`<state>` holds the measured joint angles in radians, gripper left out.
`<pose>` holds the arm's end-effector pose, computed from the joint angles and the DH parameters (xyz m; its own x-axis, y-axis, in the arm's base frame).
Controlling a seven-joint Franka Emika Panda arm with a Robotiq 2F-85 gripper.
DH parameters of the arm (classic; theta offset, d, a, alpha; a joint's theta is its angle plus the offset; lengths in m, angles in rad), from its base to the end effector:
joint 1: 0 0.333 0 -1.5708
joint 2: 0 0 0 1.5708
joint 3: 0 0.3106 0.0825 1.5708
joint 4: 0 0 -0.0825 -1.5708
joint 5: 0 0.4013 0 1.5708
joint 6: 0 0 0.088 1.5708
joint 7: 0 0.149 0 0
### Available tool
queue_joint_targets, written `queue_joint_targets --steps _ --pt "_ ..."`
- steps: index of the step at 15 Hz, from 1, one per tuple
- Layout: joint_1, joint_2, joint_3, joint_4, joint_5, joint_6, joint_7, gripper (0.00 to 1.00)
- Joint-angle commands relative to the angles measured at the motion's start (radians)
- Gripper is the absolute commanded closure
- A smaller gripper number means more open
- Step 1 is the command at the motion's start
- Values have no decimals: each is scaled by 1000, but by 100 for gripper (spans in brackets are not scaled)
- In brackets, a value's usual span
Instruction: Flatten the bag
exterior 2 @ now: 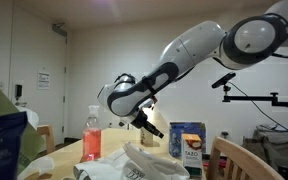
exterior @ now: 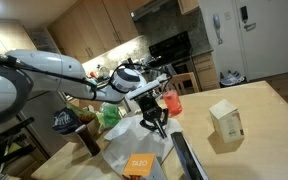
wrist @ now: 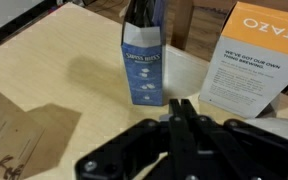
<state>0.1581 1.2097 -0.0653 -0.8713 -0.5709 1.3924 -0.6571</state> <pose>0.7036 -0.0075 0.0993 0.4049 0.4487 -0.7967 0.7801 -0.6241 0.0450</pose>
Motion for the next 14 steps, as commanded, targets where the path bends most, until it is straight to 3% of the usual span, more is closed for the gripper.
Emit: queue_joint_targets --steps 1,5,9,14 --pt "7 -56 -2 -33 2 43 82 60" --pt "1 -174 44 -123 17 182 102 32" --pt "-17 -321 109 -264 15 415 80 2" --pt "-79 -449 165 -472 71 788 46 0"
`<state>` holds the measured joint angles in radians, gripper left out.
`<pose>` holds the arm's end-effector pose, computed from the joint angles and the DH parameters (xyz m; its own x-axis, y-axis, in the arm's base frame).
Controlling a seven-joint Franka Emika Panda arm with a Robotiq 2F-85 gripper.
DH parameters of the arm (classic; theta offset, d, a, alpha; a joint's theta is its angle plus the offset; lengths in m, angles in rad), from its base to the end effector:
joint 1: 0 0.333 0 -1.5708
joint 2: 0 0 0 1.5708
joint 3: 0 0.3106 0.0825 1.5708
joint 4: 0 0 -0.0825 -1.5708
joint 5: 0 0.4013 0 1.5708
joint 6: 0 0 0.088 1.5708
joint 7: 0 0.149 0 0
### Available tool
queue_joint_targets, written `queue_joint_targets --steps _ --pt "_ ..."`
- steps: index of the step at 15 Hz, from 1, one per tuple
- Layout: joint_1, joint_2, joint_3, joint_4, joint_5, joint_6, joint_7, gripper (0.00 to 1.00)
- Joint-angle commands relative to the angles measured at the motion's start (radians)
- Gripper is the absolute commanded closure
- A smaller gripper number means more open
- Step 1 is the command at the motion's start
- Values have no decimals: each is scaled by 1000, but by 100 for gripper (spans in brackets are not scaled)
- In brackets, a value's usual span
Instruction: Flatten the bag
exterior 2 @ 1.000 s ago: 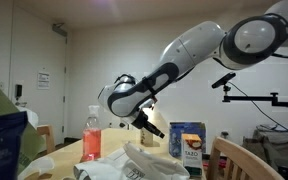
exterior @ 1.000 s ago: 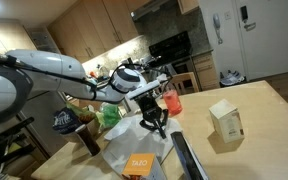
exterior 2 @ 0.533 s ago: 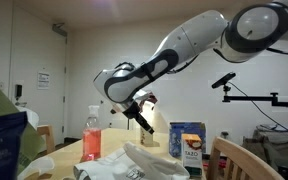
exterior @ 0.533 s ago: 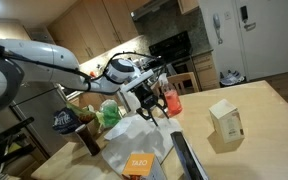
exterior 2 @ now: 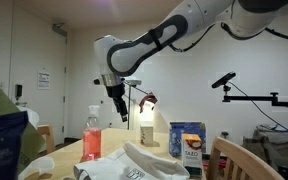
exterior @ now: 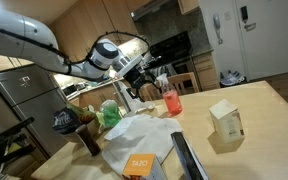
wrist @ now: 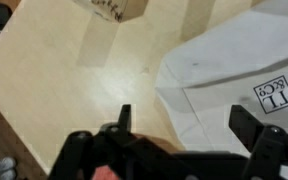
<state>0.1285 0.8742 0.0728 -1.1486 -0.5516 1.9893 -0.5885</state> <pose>0.7740 0.0895 0.2277 0.5559 0.7764 -0.2970 0.8250 -0.4719 0.3109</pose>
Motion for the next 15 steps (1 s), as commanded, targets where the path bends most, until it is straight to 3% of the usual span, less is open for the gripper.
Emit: queue_joint_targets --steps 1,5,8,12,15 --pt "-68 -129 35 -240 82 268 -39 0" --pt "-186 -176 115 -436 238 551 -187 0" --pt "-253 -227 166 -588 321 670 -289 0" --pt "-260 -299 160 -710 350 686 -311 0" --pt "-215 -379 114 -781 322 660 -257 0"
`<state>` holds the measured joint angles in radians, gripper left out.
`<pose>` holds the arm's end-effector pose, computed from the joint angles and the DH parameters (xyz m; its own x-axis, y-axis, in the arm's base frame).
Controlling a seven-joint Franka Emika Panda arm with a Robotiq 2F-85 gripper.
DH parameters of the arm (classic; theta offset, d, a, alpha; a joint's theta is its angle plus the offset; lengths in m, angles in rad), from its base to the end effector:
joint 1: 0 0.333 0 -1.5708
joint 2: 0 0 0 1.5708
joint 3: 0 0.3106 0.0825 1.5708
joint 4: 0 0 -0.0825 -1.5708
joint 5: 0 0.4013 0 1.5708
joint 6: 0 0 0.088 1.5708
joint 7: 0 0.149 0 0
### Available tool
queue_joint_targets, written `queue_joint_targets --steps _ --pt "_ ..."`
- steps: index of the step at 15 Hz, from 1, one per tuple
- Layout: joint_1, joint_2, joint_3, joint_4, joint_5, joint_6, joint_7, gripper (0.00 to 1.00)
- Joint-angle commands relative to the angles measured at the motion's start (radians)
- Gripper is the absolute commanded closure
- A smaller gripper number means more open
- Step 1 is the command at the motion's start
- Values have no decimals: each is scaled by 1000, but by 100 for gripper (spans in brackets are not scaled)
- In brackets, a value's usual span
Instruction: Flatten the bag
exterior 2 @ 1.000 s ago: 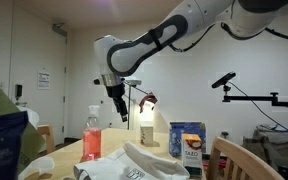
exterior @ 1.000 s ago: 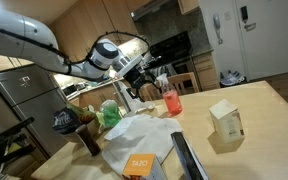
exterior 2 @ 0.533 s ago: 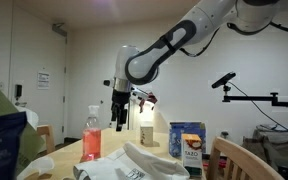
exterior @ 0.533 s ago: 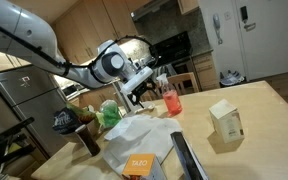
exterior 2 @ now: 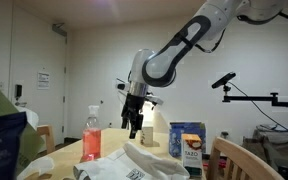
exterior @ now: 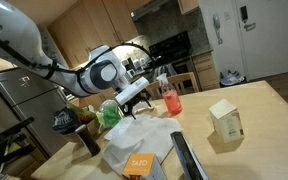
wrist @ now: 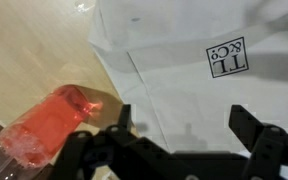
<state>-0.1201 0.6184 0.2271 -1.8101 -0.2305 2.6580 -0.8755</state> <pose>0.6906 0.0687 0.1736 0.4213 0.8958 0.1413 0.8727 -0.4429 0.2055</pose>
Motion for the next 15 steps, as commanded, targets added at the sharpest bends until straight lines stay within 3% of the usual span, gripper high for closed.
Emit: queue_joint_targets --steps 1,5,10,15 --pt "59 -162 -68 -147 -18 -22 62 0" --pt "126 -292 -146 -256 -94 -49 164 0" --pt "140 -423 -158 -386 -130 -105 216 0" --pt "152 -472 -162 -432 -157 -172 239 0"
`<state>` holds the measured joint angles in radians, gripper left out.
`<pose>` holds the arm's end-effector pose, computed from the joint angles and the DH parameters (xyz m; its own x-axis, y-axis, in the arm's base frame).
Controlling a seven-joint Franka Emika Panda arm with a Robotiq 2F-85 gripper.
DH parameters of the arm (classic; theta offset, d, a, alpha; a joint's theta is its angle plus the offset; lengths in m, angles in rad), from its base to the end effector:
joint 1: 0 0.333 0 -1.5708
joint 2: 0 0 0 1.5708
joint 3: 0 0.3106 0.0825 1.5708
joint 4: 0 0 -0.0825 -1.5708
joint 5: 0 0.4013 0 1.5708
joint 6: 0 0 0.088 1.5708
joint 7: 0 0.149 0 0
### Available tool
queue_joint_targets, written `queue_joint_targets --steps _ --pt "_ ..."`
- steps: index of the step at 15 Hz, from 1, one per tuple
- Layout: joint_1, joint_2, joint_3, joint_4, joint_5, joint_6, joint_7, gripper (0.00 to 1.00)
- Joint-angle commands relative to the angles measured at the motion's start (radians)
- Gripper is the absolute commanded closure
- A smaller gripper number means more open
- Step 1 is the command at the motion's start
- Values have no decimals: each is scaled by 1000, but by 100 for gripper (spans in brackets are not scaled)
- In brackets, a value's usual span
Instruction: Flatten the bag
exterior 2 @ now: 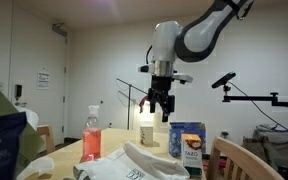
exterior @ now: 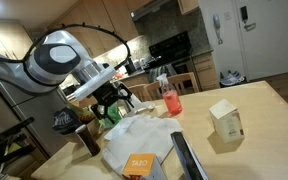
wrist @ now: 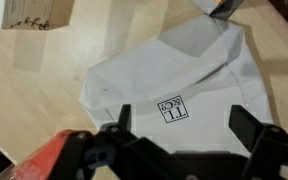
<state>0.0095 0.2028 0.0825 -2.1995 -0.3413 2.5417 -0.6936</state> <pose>0.5809 0.0502 0.2451 0.5004 0.8644 -0.0481 0.8472 -0.4775 0.2331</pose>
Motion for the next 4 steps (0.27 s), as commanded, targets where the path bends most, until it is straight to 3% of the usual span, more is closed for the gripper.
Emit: queue_joint_targets --steps 1,4 --pt "6 -9 -5 -6 -6 -17 7 0" --pt "9 -21 -6 -18 -24 -32 26 0"
